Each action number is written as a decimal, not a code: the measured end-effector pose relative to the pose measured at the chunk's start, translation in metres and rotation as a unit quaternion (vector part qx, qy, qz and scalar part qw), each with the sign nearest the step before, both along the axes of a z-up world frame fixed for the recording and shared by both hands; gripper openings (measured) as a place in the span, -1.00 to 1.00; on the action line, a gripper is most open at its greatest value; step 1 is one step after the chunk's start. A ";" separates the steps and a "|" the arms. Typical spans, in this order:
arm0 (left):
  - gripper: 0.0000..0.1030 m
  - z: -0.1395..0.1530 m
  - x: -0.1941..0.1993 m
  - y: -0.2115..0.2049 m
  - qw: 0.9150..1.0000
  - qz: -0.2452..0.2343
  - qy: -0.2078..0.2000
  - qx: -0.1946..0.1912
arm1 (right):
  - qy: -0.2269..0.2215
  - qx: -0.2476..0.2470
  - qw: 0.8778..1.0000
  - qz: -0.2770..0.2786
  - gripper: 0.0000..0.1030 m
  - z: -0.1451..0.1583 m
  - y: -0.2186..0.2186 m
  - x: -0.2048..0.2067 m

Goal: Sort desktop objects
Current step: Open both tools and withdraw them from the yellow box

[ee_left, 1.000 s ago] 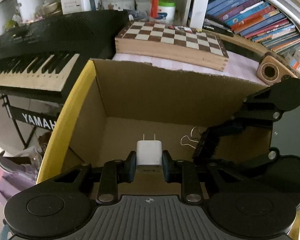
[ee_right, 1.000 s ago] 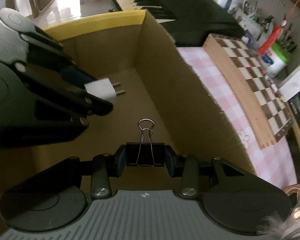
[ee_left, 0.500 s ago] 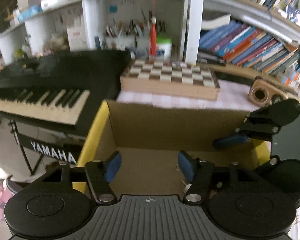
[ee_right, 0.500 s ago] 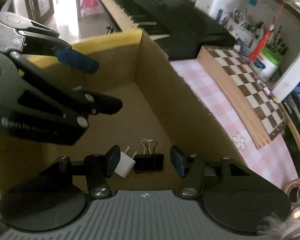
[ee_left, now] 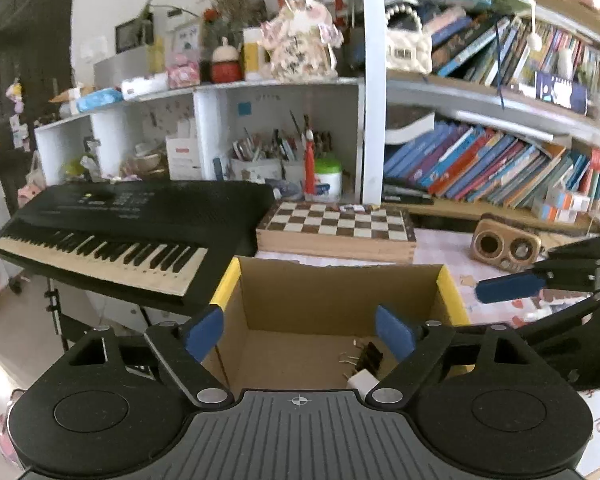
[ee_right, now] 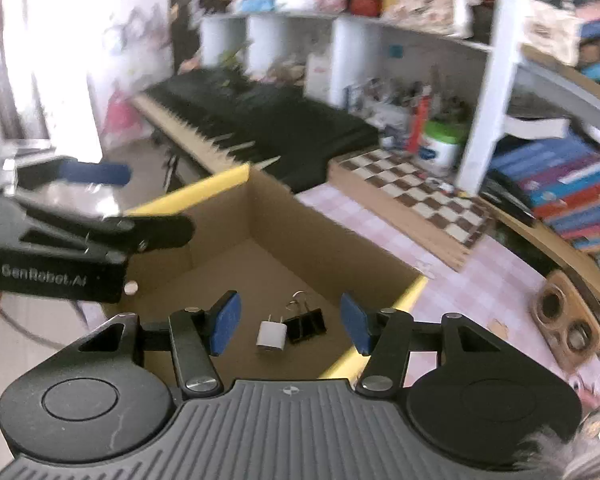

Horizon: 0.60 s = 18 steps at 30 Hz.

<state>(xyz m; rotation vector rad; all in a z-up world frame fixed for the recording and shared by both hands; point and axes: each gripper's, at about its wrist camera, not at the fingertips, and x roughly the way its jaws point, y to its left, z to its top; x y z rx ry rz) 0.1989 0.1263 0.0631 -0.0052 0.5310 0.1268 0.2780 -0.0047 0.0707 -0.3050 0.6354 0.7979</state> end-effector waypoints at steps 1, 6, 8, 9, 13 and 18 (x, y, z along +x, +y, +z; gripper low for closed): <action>0.68 0.001 -0.007 -0.001 1.000 0.002 -0.006 -0.002 | -0.002 0.009 1.000 -0.011 0.04 0.003 -0.006 -0.005; 0.71 0.003 -0.037 -0.004 1.000 0.008 -0.023 -0.018 | -0.011 0.040 0.997 -0.071 0.04 0.009 -0.030 -0.033; 0.72 0.004 -0.049 -0.006 0.999 0.007 -0.026 -0.021 | -0.007 0.051 0.994 -0.092 0.04 0.010 -0.038 -0.045; 0.72 0.004 -0.055 -0.006 0.999 0.005 -0.026 -0.021 | -0.005 0.055 0.993 -0.100 0.04 0.009 -0.041 -0.050; 0.73 0.004 -0.076 -0.010 0.999 0.001 -0.029 -0.021 | -0.004 0.064 0.991 -0.121 0.04 0.009 -0.052 -0.076; 0.73 0.002 -0.103 -0.015 0.999 -0.001 -0.029 -0.024 | -0.005 0.063 0.989 -0.134 0.04 0.006 -0.058 -0.109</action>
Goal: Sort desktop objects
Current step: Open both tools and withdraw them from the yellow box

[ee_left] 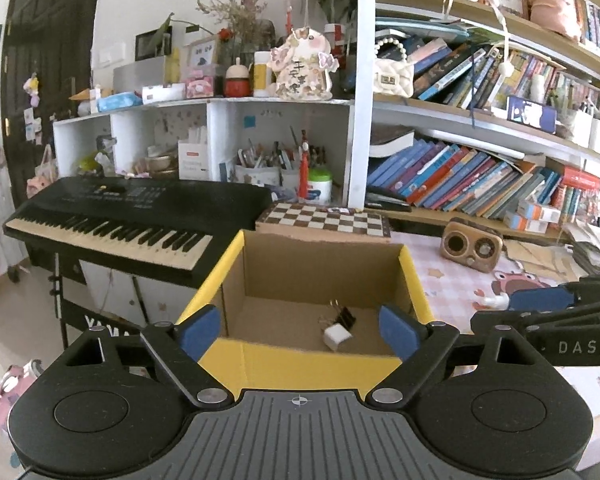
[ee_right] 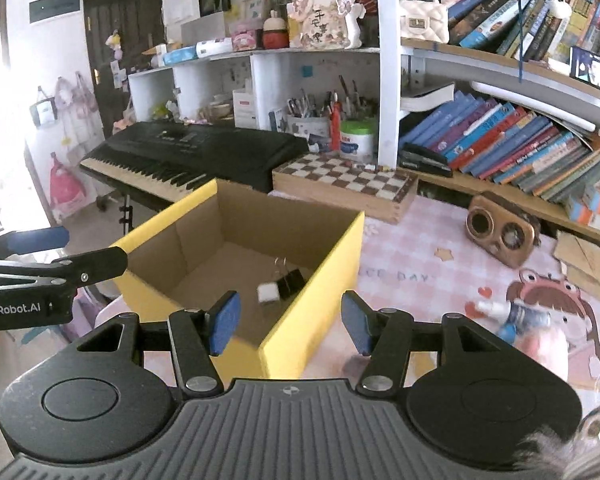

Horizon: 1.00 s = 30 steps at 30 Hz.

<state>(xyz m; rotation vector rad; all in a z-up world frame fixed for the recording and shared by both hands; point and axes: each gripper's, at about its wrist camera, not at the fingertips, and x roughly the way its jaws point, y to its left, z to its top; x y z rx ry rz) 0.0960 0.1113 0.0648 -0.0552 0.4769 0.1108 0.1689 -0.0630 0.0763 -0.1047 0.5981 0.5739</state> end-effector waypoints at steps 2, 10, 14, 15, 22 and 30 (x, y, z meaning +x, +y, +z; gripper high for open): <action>0.73 -0.001 -0.009 -0.002 1.000 -0.003 0.003 -0.001 | -0.001 -0.002 1.000 -0.003 0.04 -0.002 -0.002 -0.013; 0.73 -0.006 -0.051 -0.013 1.000 -0.001 -0.004 0.008 | -0.017 -0.011 0.999 -0.030 0.12 -0.009 -0.009 -0.066; 0.73 -0.010 -0.069 -0.021 1.000 -0.003 -0.004 0.022 | -0.026 -0.015 0.998 -0.051 0.12 -0.016 -0.012 -0.090; 0.73 -0.012 -0.073 -0.023 1.000 -0.005 -0.002 0.022 | -0.026 -0.015 0.998 -0.055 0.12 -0.017 -0.014 -0.095; 0.73 -0.020 -0.096 -0.030 1.000 -0.007 0.000 0.017 | -0.026 -0.027 0.997 -0.062 0.14 -0.029 -0.015 -0.128; 0.73 -0.033 -0.112 -0.033 0.999 -0.010 0.020 0.023 | -0.013 -0.032 0.996 -0.078 0.20 -0.043 -0.015 -0.151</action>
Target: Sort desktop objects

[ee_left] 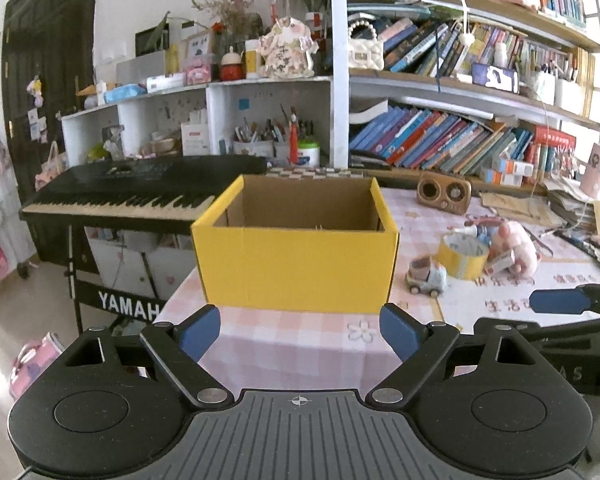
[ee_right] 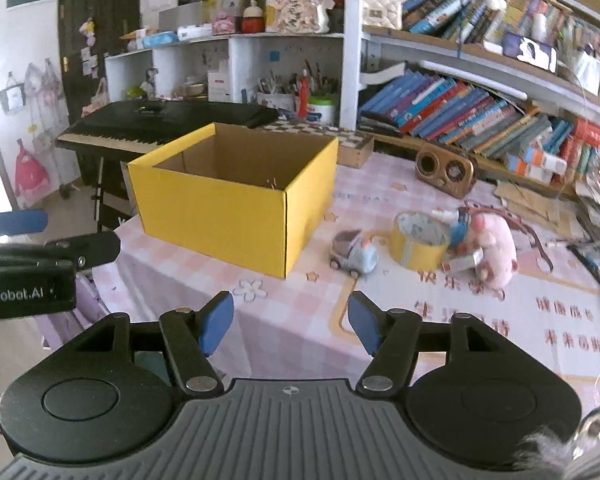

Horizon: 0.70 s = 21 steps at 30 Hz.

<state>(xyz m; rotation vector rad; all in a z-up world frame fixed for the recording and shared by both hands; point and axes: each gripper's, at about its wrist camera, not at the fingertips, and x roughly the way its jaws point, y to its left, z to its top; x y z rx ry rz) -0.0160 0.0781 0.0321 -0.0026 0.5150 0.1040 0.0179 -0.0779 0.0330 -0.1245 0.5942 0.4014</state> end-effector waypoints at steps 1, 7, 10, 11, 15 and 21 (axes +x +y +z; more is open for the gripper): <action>0.73 -0.001 -0.002 -0.001 1.000 0.000 0.003 0.000 | 0.003 0.002 1.000 -0.004 0.20 -0.001 -0.001 -0.001; 0.73 -0.007 -0.008 -0.002 1.000 -0.006 0.014 0.002 | 0.020 0.005 1.000 -0.015 0.20 -0.006 -0.001 -0.008; 0.73 -0.008 -0.010 -0.003 1.000 -0.010 0.018 0.000 | 0.024 0.003 1.000 -0.017 0.22 -0.007 -0.002 -0.011; 0.73 -0.008 -0.010 -0.003 1.000 -0.012 0.019 0.000 | 0.025 0.002 1.000 -0.018 0.23 -0.007 -0.002 -0.012; 0.73 -0.010 -0.010 -0.008 0.999 -0.025 0.025 0.000 | 0.030 -0.003 0.999 -0.020 0.29 -0.009 -0.004 -0.015; 0.73 -0.013 -0.007 -0.015 0.998 -0.046 0.035 0.001 | 0.038 -0.004 0.999 -0.033 0.37 -0.011 -0.010 -0.018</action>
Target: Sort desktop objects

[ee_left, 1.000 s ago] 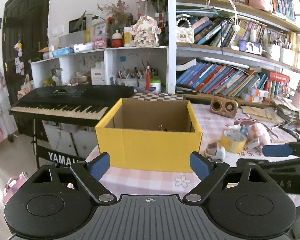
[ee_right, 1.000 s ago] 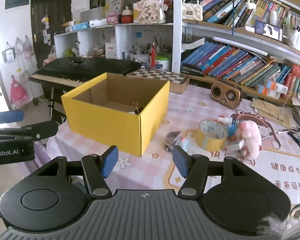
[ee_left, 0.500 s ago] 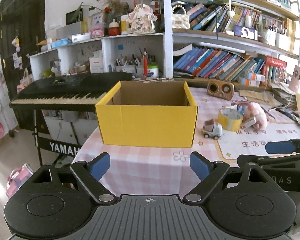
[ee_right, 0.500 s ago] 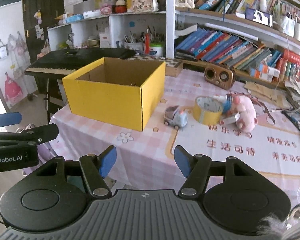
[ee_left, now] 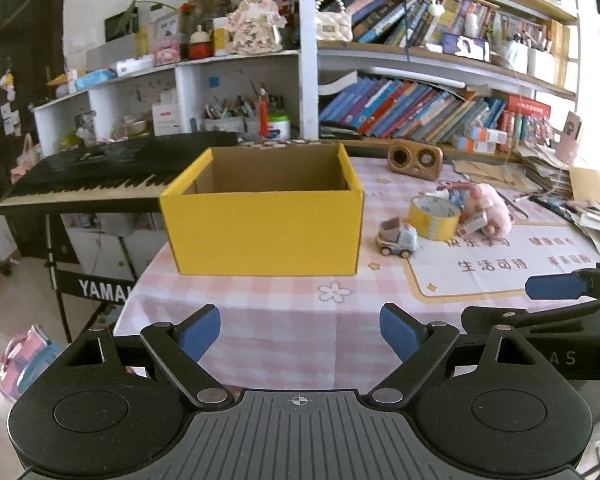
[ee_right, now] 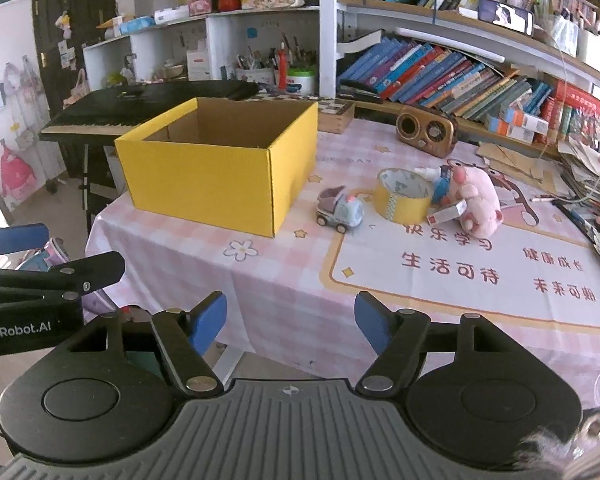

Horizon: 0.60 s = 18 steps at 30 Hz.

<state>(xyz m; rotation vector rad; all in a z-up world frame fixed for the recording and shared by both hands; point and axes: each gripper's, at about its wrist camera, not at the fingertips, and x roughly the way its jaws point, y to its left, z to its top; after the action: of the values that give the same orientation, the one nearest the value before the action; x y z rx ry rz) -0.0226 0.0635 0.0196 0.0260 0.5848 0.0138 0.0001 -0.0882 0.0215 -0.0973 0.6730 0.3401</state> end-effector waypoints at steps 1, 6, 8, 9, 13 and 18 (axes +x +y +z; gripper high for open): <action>0.73 -0.001 0.000 -0.001 1.000 -0.003 0.002 0.000 | 0.001 -0.001 1.000 -0.002 0.38 0.000 0.000 0.000; 0.75 -0.004 0.005 -0.007 1.000 -0.016 0.009 -0.002 | 0.006 -0.008 1.000 -0.013 0.42 -0.002 -0.005 -0.002; 0.75 -0.005 0.008 -0.010 1.000 -0.022 0.012 -0.003 | 0.008 -0.011 1.000 -0.020 0.44 -0.003 -0.009 -0.001; 0.77 -0.005 0.009 -0.012 1.000 -0.025 0.014 -0.004 | 0.010 -0.011 1.000 -0.023 0.45 -0.004 -0.010 -0.001; 0.83 -0.007 0.014 -0.019 0.999 -0.035 0.016 -0.002 | 0.015 -0.012 0.999 -0.038 0.47 -0.006 -0.018 0.002; 0.84 -0.007 0.024 -0.030 0.999 -0.049 0.021 -0.001 | 0.021 -0.015 0.998 -0.051 0.50 -0.007 -0.028 0.008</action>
<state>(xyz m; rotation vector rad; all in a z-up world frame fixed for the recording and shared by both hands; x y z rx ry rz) 0.0013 0.0338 0.0126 0.0536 0.6253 -0.0818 0.0082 -0.1167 0.0144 -0.0842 0.7212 0.2353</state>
